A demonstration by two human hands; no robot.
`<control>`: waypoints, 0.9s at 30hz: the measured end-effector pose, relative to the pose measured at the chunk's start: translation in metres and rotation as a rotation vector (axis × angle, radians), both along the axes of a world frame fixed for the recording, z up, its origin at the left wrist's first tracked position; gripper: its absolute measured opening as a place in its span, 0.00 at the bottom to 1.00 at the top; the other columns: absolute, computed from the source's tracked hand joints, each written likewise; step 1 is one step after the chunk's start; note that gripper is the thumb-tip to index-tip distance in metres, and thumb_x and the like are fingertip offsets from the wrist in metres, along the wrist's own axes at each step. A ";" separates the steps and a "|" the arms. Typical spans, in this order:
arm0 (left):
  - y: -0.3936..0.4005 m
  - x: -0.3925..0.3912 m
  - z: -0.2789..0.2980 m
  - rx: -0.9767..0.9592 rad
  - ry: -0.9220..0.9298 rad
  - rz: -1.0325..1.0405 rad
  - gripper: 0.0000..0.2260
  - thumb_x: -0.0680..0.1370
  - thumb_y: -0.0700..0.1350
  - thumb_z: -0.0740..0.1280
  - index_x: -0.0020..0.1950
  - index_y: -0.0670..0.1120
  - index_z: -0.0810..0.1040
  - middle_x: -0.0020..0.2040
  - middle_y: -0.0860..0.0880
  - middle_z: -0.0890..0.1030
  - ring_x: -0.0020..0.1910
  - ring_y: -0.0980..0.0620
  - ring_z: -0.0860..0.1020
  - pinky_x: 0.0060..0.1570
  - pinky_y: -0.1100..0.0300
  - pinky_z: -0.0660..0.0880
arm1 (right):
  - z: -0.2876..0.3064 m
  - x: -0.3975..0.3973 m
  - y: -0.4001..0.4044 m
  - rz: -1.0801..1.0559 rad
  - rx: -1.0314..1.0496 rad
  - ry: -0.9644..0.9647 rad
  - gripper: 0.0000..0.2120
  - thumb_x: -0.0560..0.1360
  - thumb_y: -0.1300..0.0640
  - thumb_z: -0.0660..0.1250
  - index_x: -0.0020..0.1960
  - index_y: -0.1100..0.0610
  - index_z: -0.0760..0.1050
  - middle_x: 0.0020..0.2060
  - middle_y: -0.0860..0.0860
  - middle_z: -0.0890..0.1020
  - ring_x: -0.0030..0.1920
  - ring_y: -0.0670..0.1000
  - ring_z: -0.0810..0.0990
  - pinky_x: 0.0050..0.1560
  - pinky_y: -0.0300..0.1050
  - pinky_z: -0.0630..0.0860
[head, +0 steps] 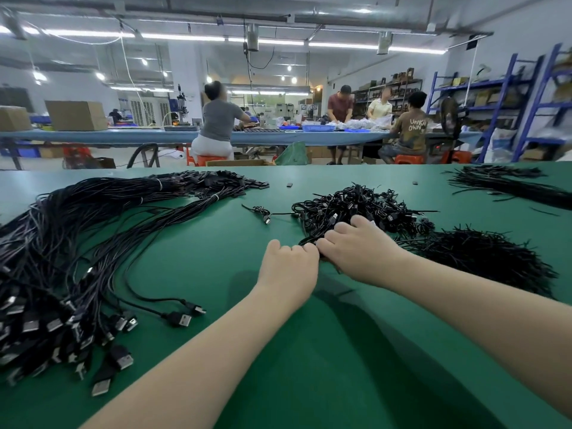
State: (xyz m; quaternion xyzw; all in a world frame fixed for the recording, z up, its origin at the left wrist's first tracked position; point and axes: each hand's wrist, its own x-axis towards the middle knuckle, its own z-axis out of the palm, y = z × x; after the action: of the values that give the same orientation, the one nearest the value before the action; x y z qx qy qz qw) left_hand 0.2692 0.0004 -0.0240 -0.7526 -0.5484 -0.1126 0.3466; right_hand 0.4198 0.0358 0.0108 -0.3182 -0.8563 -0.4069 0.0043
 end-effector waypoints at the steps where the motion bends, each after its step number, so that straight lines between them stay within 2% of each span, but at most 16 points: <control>1: 0.001 0.001 -0.001 -0.015 -0.041 0.009 0.06 0.69 0.45 0.68 0.39 0.49 0.71 0.31 0.52 0.79 0.28 0.52 0.78 0.35 0.59 0.57 | 0.004 0.003 0.001 -0.005 0.026 -0.031 0.09 0.78 0.56 0.55 0.55 0.52 0.71 0.46 0.47 0.78 0.48 0.52 0.77 0.43 0.46 0.65; 3: 0.003 -0.006 -0.006 -0.035 -0.132 0.069 0.06 0.77 0.49 0.64 0.42 0.49 0.69 0.34 0.52 0.80 0.32 0.49 0.79 0.35 0.58 0.57 | 0.018 0.015 0.006 -0.110 -0.028 0.033 0.12 0.80 0.50 0.56 0.60 0.52 0.68 0.52 0.49 0.77 0.52 0.52 0.76 0.48 0.47 0.68; 5: 0.010 -0.022 -0.015 -0.131 -0.321 0.042 0.10 0.83 0.50 0.53 0.43 0.49 0.62 0.39 0.51 0.78 0.35 0.44 0.75 0.37 0.56 0.58 | 0.040 0.039 0.014 -0.339 -0.044 0.196 0.15 0.78 0.46 0.60 0.61 0.51 0.69 0.53 0.50 0.77 0.52 0.52 0.77 0.51 0.48 0.72; 7: 0.013 -0.031 -0.017 -0.268 -0.576 -0.036 0.14 0.83 0.50 0.50 0.39 0.48 0.58 0.35 0.51 0.72 0.32 0.44 0.68 0.36 0.54 0.58 | 0.059 0.072 0.019 -0.593 0.011 0.273 0.10 0.77 0.45 0.63 0.48 0.52 0.73 0.45 0.50 0.79 0.48 0.53 0.78 0.49 0.47 0.73; 8: 0.014 -0.032 -0.016 -0.275 -0.636 -0.056 0.15 0.83 0.51 0.50 0.38 0.48 0.57 0.33 0.51 0.69 0.31 0.45 0.67 0.35 0.54 0.58 | 0.064 0.088 0.021 -0.721 -0.003 0.294 0.15 0.77 0.43 0.63 0.40 0.54 0.71 0.41 0.49 0.78 0.45 0.53 0.78 0.46 0.46 0.72; 10: 0.014 -0.029 -0.016 -0.229 -0.619 -0.067 0.14 0.83 0.51 0.50 0.39 0.48 0.58 0.31 0.52 0.66 0.29 0.46 0.65 0.35 0.54 0.57 | 0.060 0.114 0.024 -0.896 -0.151 0.361 0.22 0.74 0.38 0.65 0.34 0.54 0.66 0.35 0.48 0.75 0.39 0.52 0.76 0.40 0.43 0.70; 13: 0.013 -0.027 -0.016 -0.227 -0.625 -0.050 0.14 0.83 0.51 0.51 0.39 0.47 0.59 0.31 0.53 0.66 0.27 0.49 0.64 0.34 0.53 0.55 | 0.043 0.129 0.017 -1.072 -0.348 0.439 0.25 0.68 0.31 0.67 0.37 0.54 0.69 0.36 0.47 0.75 0.36 0.50 0.75 0.33 0.40 0.68; 17: 0.011 -0.028 -0.016 -0.278 -0.685 -0.047 0.16 0.83 0.51 0.50 0.36 0.49 0.55 0.31 0.51 0.68 0.28 0.49 0.66 0.33 0.53 0.57 | 0.031 0.131 0.010 -1.128 -0.320 0.579 0.22 0.68 0.37 0.72 0.38 0.55 0.71 0.35 0.48 0.77 0.33 0.50 0.75 0.28 0.39 0.64; 21: 0.016 -0.031 -0.014 -0.385 -0.852 -0.042 0.16 0.83 0.51 0.50 0.37 0.48 0.57 0.33 0.49 0.69 0.32 0.45 0.68 0.33 0.53 0.60 | 0.033 0.128 0.012 -1.197 -0.327 0.578 0.15 0.71 0.47 0.73 0.39 0.56 0.73 0.35 0.50 0.77 0.32 0.50 0.75 0.26 0.39 0.61; 27: 0.021 -0.034 -0.012 -0.430 -0.948 -0.062 0.17 0.83 0.51 0.51 0.37 0.46 0.59 0.33 0.49 0.69 0.30 0.49 0.65 0.30 0.54 0.58 | 0.043 0.125 0.016 -1.143 -0.289 0.636 0.10 0.70 0.53 0.72 0.37 0.57 0.74 0.34 0.51 0.77 0.31 0.50 0.75 0.27 0.37 0.62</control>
State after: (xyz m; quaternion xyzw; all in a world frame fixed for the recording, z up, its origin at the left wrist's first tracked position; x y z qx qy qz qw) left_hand 0.2348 0.0211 -0.0360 -0.6891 -0.6333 -0.3360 -0.1056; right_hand 0.5444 0.0520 0.0536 -0.8235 -0.5560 -0.1127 -0.0022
